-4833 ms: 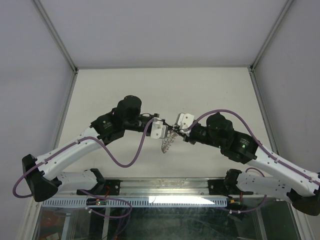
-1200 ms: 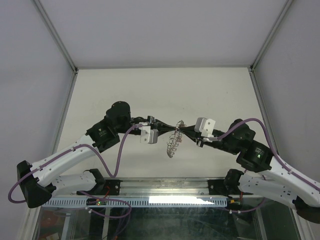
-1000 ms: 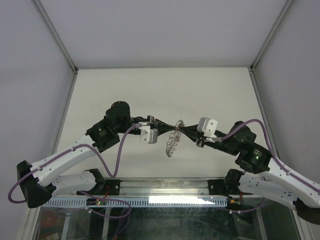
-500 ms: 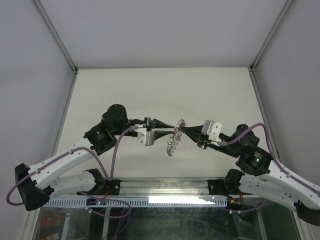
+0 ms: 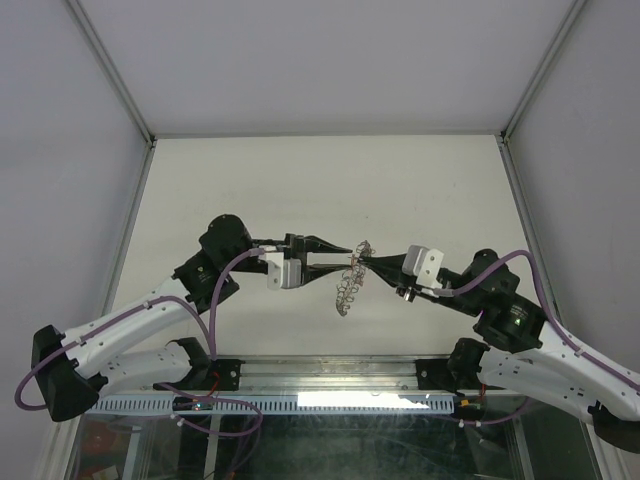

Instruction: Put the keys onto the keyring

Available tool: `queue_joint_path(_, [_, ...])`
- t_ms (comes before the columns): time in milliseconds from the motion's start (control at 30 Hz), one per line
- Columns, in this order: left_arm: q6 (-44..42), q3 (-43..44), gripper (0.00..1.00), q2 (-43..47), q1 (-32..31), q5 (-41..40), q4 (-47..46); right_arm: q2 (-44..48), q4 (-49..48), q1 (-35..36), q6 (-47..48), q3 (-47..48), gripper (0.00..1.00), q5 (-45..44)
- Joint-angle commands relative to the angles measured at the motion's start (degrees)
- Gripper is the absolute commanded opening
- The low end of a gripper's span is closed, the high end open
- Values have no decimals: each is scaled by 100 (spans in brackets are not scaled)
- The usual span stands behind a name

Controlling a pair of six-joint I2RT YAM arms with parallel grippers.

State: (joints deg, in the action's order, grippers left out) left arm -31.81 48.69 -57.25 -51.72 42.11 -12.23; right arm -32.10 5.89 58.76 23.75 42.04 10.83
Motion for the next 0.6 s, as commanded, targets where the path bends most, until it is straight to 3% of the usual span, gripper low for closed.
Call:
queue_joint_path(0, [322, -21, 28, -85, -22, 283, -615, 36, -344, 13, 103, 242, 0, 127])
queue_joint_path(567, [205, 91, 21, -313, -23, 298, -421, 48, -403, 12, 152, 290, 0, 275])
